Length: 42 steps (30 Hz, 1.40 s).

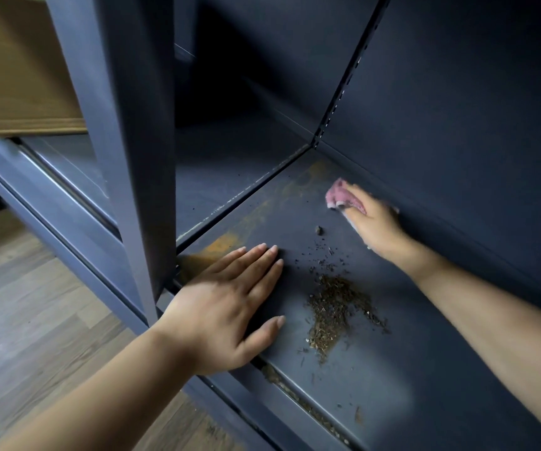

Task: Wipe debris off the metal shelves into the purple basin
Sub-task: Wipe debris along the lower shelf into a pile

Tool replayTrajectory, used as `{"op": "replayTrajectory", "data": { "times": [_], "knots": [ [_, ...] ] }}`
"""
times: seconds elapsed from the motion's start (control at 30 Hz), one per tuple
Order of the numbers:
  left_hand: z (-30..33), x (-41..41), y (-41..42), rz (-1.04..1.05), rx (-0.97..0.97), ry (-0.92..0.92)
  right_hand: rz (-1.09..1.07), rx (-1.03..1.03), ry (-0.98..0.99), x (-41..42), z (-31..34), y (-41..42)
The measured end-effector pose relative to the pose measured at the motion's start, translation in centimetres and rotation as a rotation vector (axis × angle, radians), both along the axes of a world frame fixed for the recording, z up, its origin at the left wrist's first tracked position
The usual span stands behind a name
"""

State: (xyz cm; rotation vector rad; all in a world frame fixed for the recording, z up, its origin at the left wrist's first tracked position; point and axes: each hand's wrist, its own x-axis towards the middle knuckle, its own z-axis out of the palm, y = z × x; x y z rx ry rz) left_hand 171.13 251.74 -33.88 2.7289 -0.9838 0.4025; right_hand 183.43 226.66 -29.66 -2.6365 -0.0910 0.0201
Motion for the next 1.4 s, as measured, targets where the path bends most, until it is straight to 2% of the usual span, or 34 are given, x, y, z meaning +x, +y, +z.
{"op": "replayTrajectory", "data": {
  "times": [0.07,0.13,0.2,0.3,0.4,0.47,0.57,0.63,0.73,0.83,0.97,1.03,1.1,1.27,1.3,1.4],
  "knots": [
    [0.0,0.0,-0.1,-0.004,0.0,0.007,0.233,0.039,-0.012,-3.5,-0.3,0.9],
    [-0.1,0.0,0.0,-0.006,-0.001,0.008,0.466,-0.01,-0.066,-6.6,-0.6,1.8],
    [-0.1,0.1,0.0,-0.006,0.003,0.004,0.529,0.047,-0.016,-7.5,-0.7,1.7],
    [-0.2,0.0,0.0,-0.004,0.008,-0.002,0.317,0.213,0.069,-5.7,0.8,2.0],
    [-0.3,0.1,0.1,0.0,-0.003,-0.015,0.084,0.361,-0.06,-1.5,1.8,2.6],
    [-0.4,0.1,0.0,0.002,-0.009,-0.013,-0.081,0.345,-0.097,1.4,1.5,2.9],
    [-0.5,0.1,0.0,0.0,-0.019,-0.012,-0.227,0.146,-0.092,4.5,0.2,3.1],
    [-0.5,0.0,-0.1,0.007,-0.019,-0.02,-0.225,0.093,-0.078,5.7,-0.1,3.6],
    [-0.5,0.1,-0.1,0.01,-0.02,-0.028,-0.158,0.167,-0.028,5.4,0.4,5.1],
    [-0.5,0.1,-0.1,0.008,-0.023,-0.021,0.051,0.244,0.052,2.5,0.2,5.3],
    [-0.7,0.1,-0.1,-0.001,-0.04,-0.021,0.381,0.171,0.077,-2.4,-0.1,4.9],
    [-0.6,0.1,-0.2,0.001,-0.036,-0.028,0.457,0.176,0.122,-3.7,0.0,4.6],
    [-0.6,0.0,-0.1,0.001,-0.03,-0.03,0.386,0.273,0.183,-3.2,1.0,4.9],
    [-0.6,0.0,-0.1,0.008,-0.022,-0.025,0.062,0.496,0.029,2.7,0.8,7.5],
    [-0.6,0.0,-0.1,0.011,-0.025,-0.026,0.042,0.488,0.013,3.4,0.2,8.0],
    [-0.6,0.1,-0.1,0.014,-0.028,-0.032,0.093,0.246,-0.033,3.9,-1.0,8.4]
  ]
}}
